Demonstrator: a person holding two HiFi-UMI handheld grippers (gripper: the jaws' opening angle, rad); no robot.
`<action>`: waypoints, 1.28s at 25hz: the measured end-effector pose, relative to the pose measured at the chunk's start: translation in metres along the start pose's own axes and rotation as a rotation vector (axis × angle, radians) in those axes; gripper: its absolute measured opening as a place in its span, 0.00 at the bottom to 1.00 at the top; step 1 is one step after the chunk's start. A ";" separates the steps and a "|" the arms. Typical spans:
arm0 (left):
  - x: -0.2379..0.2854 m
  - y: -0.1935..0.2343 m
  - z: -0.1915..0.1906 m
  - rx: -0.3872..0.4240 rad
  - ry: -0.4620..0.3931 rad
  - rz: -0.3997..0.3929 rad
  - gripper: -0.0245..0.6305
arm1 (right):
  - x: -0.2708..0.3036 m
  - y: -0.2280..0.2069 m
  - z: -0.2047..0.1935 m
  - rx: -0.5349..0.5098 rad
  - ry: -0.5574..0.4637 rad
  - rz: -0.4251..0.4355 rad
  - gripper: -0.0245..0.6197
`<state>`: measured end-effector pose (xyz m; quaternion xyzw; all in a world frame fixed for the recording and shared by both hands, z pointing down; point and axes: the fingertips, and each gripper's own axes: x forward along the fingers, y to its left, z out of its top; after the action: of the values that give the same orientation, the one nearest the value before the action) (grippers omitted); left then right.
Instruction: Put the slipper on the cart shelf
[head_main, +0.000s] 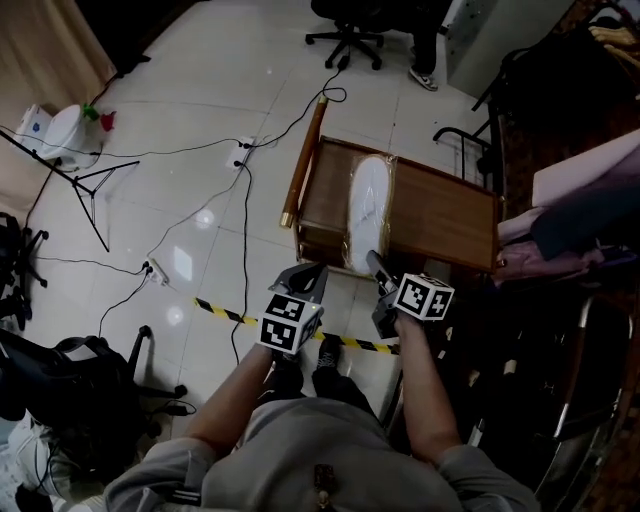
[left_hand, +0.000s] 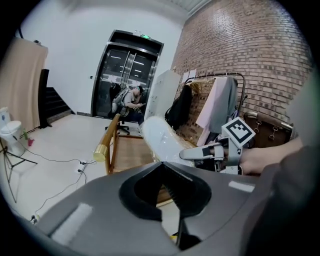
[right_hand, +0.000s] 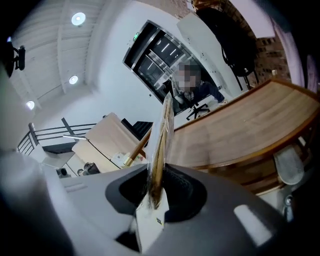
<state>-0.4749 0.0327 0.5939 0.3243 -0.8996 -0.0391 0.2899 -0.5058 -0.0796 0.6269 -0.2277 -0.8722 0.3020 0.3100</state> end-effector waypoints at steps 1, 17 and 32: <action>-0.001 -0.007 0.004 0.007 -0.005 -0.009 0.05 | -0.013 0.003 0.005 -0.009 -0.020 -0.005 0.14; -0.005 -0.144 0.071 0.151 -0.103 -0.198 0.05 | -0.189 0.057 0.059 -0.286 -0.251 -0.075 0.14; -0.023 -0.225 0.080 0.321 -0.094 -0.523 0.05 | -0.292 0.076 0.040 -0.253 -0.532 -0.322 0.14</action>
<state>-0.3780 -0.1396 0.4583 0.5843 -0.7927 0.0153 0.1730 -0.3116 -0.2120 0.4331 -0.0369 -0.9780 0.1873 0.0843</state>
